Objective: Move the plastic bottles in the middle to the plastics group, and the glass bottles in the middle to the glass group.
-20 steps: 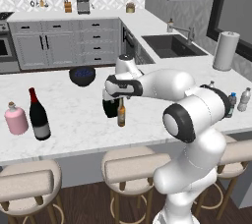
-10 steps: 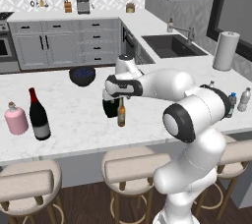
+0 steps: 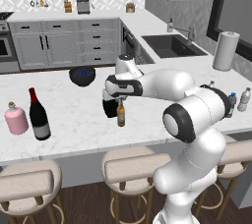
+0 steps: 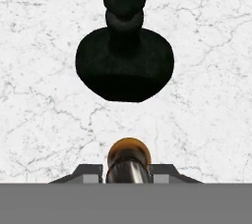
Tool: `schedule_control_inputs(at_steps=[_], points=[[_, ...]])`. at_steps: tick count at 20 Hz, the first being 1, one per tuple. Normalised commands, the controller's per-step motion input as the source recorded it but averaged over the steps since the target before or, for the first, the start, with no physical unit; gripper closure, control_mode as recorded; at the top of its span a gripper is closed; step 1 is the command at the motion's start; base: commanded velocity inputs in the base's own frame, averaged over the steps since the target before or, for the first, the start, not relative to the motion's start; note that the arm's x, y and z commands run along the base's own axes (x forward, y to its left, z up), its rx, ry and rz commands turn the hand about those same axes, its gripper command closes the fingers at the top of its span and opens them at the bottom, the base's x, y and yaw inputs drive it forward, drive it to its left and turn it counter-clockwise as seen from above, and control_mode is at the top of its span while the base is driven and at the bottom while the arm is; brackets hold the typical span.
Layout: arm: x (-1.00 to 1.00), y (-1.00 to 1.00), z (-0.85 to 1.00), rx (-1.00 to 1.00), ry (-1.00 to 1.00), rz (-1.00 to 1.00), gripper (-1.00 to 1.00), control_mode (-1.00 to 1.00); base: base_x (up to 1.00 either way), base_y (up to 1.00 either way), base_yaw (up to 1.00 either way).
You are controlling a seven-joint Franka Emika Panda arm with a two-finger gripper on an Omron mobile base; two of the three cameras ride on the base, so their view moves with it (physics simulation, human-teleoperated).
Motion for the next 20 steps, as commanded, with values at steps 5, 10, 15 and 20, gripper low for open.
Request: schedule_control_inputs(at_steps=[5,10,15,20], points=[[0.00,0.00,0.00,0.00,0.00,0.00,1.00,-1.00,0.00,0.00,0.00],[0.00,0.00,0.00,0.00,0.00,0.00,1.00,-1.00,0.00,0.00,0.00],[-0.01,0.00,0.04,0.00,0.00,0.00,1.00,-1.00,0.00,0.00,0.00],[-0.03,0.05,0.33,0.00,-0.01,0.00,1.00,-1.00,0.00,0.00,0.00]])
